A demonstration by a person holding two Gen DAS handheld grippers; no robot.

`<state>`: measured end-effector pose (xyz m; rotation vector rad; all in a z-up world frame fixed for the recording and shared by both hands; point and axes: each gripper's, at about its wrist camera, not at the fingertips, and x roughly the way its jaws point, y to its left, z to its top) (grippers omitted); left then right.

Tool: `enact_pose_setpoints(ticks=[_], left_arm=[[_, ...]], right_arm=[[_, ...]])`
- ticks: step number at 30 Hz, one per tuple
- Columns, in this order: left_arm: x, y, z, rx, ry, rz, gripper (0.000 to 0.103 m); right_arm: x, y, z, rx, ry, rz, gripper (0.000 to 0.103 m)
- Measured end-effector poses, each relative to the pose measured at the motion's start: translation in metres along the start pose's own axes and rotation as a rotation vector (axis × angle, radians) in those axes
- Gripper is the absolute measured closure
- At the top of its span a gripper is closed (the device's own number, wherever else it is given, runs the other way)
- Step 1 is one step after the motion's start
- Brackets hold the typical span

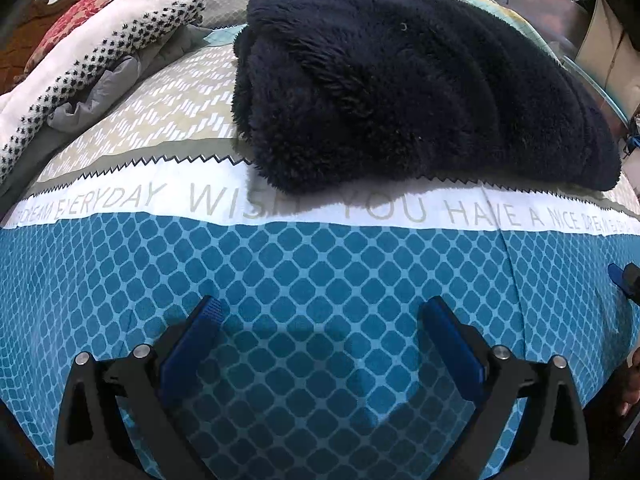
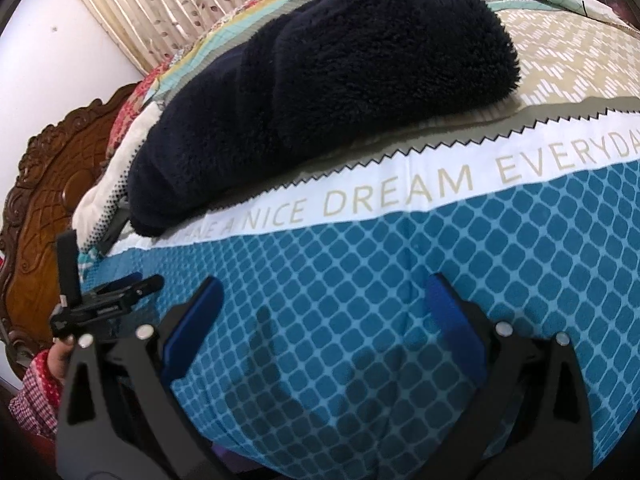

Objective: Fold large clothes
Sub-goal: 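Withdraw both open grippers from the folded navy fleece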

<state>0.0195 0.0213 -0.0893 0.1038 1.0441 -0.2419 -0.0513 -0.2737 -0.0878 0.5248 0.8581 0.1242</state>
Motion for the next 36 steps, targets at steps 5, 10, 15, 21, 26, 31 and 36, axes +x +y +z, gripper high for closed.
enact_pose_setpoints(ticks=[5,10,15,21,26,31,36], left_arm=[[-0.001,0.001,-0.001,0.003,0.000,-0.002,0.003],[0.001,0.002,0.001,0.007,-0.002,0.001,0.003],[0.000,0.002,0.000,0.008,-0.002,0.001,0.003],[0.000,0.002,0.001,0.008,-0.002,0.001,0.003],[-0.001,0.001,0.004,0.037,0.016,-0.004,0.003],[-0.042,0.025,0.023,0.016,-0.064,-0.143,0.003],[-0.079,0.068,0.079,-0.081,-0.152,-0.252,0.003]], right_arm=[[0.000,0.000,0.000,0.000,0.000,0.000,0.006],[0.000,0.001,-0.001,0.000,-0.001,-0.001,0.006],[-0.001,0.000,-0.001,-0.007,-0.001,0.003,0.006],[-0.002,0.000,-0.001,-0.006,-0.003,0.003,0.006],[-0.005,-0.007,0.002,0.027,0.005,0.049,0.006],[-0.020,-0.021,0.017,0.087,0.047,0.179,0.006],[-0.066,-0.047,0.056,0.108,-0.075,0.130,0.006]])
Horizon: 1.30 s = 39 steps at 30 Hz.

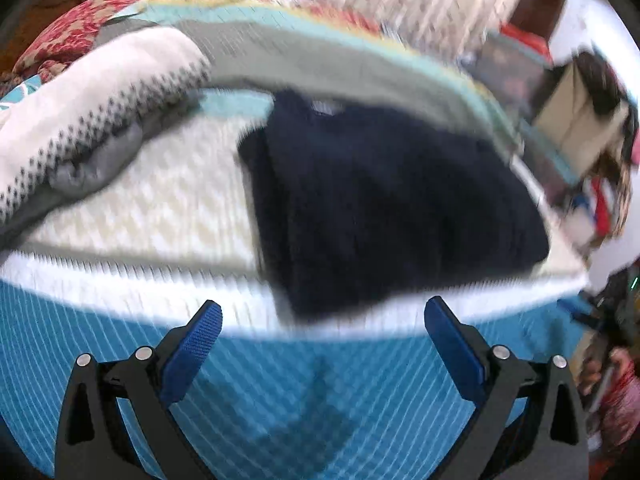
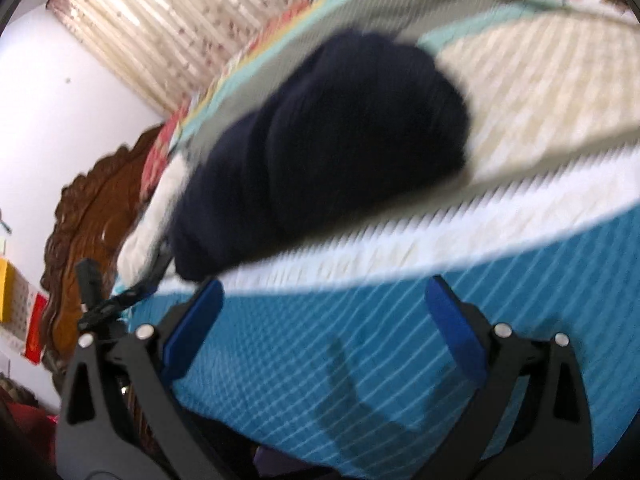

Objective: Fold large clothes
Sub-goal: 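Withdraw both open grippers from the folded navy fleece, then grasp the folded navy fleece with both grippers and lift it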

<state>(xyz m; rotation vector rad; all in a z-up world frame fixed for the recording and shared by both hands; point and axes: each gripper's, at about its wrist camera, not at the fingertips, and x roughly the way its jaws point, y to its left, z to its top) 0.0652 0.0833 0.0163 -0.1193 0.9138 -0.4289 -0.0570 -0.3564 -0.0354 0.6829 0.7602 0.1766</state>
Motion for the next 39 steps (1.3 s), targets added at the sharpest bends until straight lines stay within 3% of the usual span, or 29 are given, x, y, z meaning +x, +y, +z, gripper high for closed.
enact_pose_setpoints(ticks=[4,9,11,13,15,21,22,24,26,27,28,29,32,34,39], left_arm=[[0.016,0.013,0.062,-0.065,-0.016,-0.076,0.003],[0.085,0.024,0.098,-0.153,0.115,-0.176,0.003],[0.117,0.031,0.100,-0.197,0.183,-0.177,0.003],[0.150,0.038,0.094,-0.212,0.246,-0.128,0.003],[0.172,0.049,0.083,-0.272,0.293,-0.164,0.002],[0.171,0.051,0.078,-0.290,0.265,-0.219,0.001],[0.173,0.051,0.079,-0.330,0.279,-0.259,0.001],[0.186,0.045,0.077,-0.442,0.350,-0.455,0.001],[0.190,0.024,0.080,-0.373,0.329,-0.400,0.002],[0.192,0.013,0.080,-0.336,0.324,-0.378,0.003],[0.192,0.008,0.079,-0.325,0.318,-0.369,0.008],[0.188,0.005,0.079,-0.335,0.304,-0.377,0.024],[0.158,0.003,0.083,-0.377,0.226,-0.457,0.050],[0.131,0.002,0.088,-0.382,0.159,-0.533,0.054],[0.041,0.014,0.102,-0.344,-0.027,-0.642,0.054]], right_arm=[[-0.009,-0.010,0.049,0.016,-0.075,-0.051,0.006],[0.026,-0.023,0.112,0.009,-0.048,-0.033,0.006],[0.050,-0.037,0.129,0.062,0.001,-0.006,0.006],[0.075,-0.048,0.141,0.125,0.051,0.012,0.006],[0.100,-0.059,0.151,0.160,0.093,-0.014,0.006],[0.135,-0.071,0.165,0.153,0.143,0.003,0.004],[0.139,-0.072,0.166,0.157,0.146,0.012,0.004],[0.148,-0.072,0.166,0.197,0.144,0.030,0.004],[0.153,-0.072,0.163,0.265,0.159,0.086,0.007],[0.156,-0.069,0.160,0.308,0.179,0.128,0.020],[0.159,-0.062,0.156,0.339,0.204,0.176,0.032],[0.157,-0.045,0.153,0.338,0.225,0.231,0.046],[0.137,0.015,0.158,0.239,0.219,0.340,0.061],[0.122,0.066,0.168,0.155,0.209,0.382,0.064],[0.098,0.194,0.192,-0.074,0.166,0.474,0.071]])
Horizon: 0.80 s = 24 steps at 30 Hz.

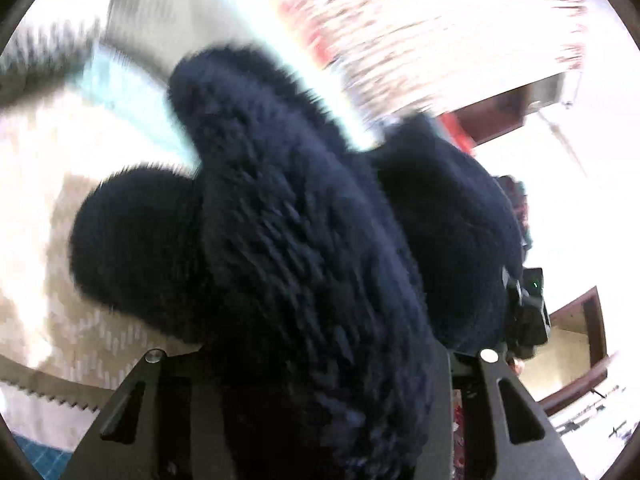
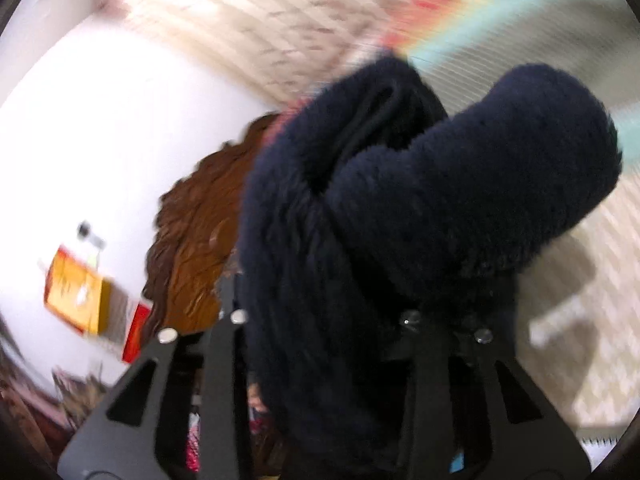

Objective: Fold large clothes
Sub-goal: 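Grasp the folded navy fleece with both grippers and lift it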

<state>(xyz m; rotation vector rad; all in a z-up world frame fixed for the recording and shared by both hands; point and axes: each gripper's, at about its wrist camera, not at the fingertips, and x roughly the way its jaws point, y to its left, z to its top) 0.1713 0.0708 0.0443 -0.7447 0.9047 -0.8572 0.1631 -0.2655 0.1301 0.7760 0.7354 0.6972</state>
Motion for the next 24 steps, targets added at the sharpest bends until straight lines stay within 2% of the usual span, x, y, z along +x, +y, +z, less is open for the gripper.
enact_pose_setpoints(ticks=[2,4,6,7,9,13,16,17,18,19,20,21,22,24], left_arm=[[-0.044,-0.011,0.009,0.026,-0.069,-0.037,0.054],[-0.091,-0.022,0.021,0.062,-0.147,-0.040,0.054],[-0.156,-0.031,0.037,0.118,-0.253,-0.006,0.054],[-0.176,-0.033,0.042,0.135,-0.287,0.016,0.054],[-0.232,-0.033,0.058,0.175,-0.383,0.107,0.054],[-0.323,-0.002,0.094,0.180,-0.530,0.299,0.054],[-0.359,0.057,0.123,0.074,-0.567,0.447,0.051],[-0.364,0.089,0.133,0.013,-0.560,0.540,0.047],[-0.366,0.123,0.141,-0.065,-0.545,0.653,0.045],[-0.366,0.157,0.145,-0.149,-0.519,0.752,0.044],[-0.363,0.181,0.150,-0.209,-0.500,0.803,0.042],[-0.364,0.203,0.149,-0.259,-0.505,0.813,0.036],[-0.363,0.216,0.147,-0.284,-0.526,0.780,0.024],[-0.366,0.218,0.147,-0.267,-0.544,0.730,0.022]], right_arm=[[0.020,0.050,0.015,-0.077,-0.002,0.054,0.072],[0.046,0.100,0.030,-0.155,0.008,0.110,0.072],[0.077,0.138,0.045,-0.220,0.019,0.147,0.072],[0.094,0.156,0.053,-0.249,0.025,0.165,0.072],[0.140,0.193,0.065,-0.291,0.043,0.213,0.072],[0.250,0.222,0.097,-0.312,0.095,0.244,0.072],[0.342,0.225,0.113,-0.354,0.099,0.142,0.072],[0.377,0.215,0.117,-0.365,0.092,0.060,0.057],[0.410,0.201,0.116,-0.367,0.074,-0.048,0.034],[0.444,0.184,0.107,-0.358,0.061,-0.188,0.025],[0.470,0.167,0.101,-0.349,0.076,-0.301,0.021],[0.492,0.148,0.094,-0.339,0.108,-0.412,0.021],[0.511,0.124,0.086,-0.302,0.132,-0.507,0.021],[0.516,0.104,0.080,-0.240,0.120,-0.522,0.018]])
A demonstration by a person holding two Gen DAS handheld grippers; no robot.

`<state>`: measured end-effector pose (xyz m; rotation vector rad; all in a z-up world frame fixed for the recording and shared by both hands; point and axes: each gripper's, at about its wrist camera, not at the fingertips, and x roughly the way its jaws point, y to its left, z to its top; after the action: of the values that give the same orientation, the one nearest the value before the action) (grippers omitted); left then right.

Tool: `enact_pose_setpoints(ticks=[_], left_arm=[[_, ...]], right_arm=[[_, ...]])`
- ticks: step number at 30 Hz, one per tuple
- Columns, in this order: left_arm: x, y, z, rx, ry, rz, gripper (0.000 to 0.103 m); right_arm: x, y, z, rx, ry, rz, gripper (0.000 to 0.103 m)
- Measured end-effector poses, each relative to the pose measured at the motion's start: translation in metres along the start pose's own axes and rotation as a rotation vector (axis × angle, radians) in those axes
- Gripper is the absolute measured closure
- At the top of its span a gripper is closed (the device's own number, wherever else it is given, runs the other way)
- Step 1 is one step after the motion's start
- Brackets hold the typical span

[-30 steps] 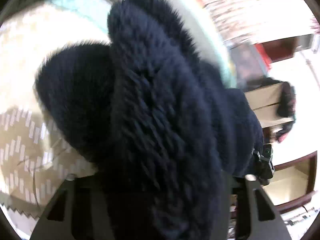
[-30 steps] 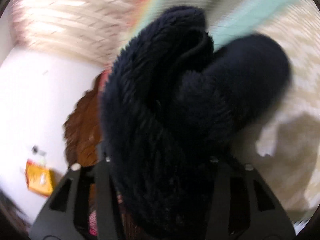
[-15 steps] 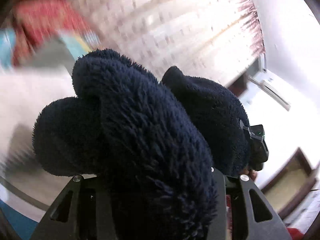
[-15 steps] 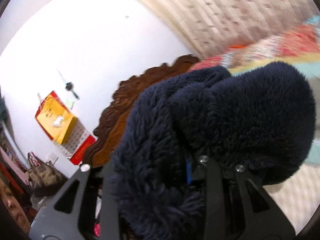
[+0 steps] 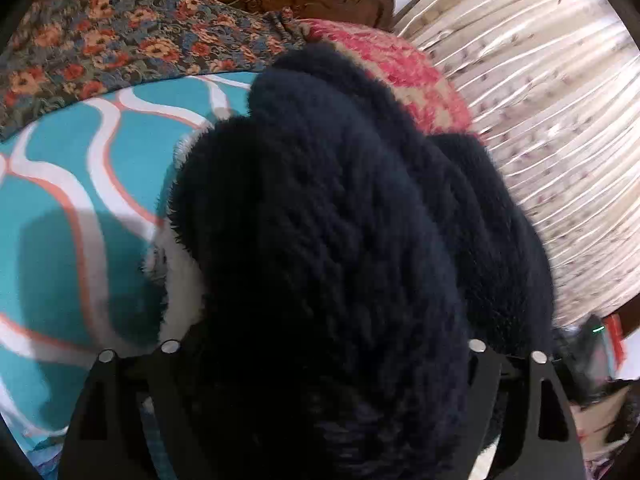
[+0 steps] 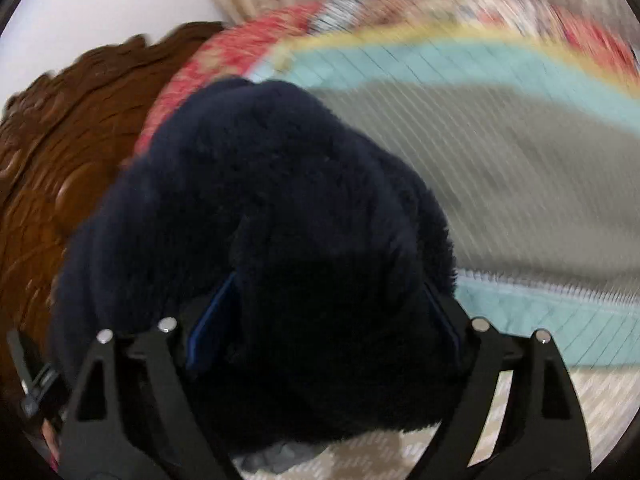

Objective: Fold large clothes
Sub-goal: 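Grasp the folded navy fleece with both grippers and lift it, then carry the navy fleece toward the headboard and lower it onto the white patterned garment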

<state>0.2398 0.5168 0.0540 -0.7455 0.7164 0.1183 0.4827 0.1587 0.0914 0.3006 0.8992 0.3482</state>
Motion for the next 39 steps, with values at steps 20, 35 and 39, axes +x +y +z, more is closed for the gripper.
enact_pose_setpoints(ticks=[20,35,39], left_arm=[[-0.197,-0.039,-0.109,0.135,-0.262,-0.002,0.022],[-0.036,-0.043,-0.132,0.231,0.041,0.110,0.029],[-0.041,-0.052,-0.053,0.212,-0.062,0.076,0.029]], right_arm=[[-0.145,0.025,-0.137,-0.338,-0.095,0.193,0.017],[-0.084,0.039,-0.109,-0.378,-0.049,0.047,0.017],[-0.040,0.074,-0.052,-0.369,-0.008,0.031,0.019]])
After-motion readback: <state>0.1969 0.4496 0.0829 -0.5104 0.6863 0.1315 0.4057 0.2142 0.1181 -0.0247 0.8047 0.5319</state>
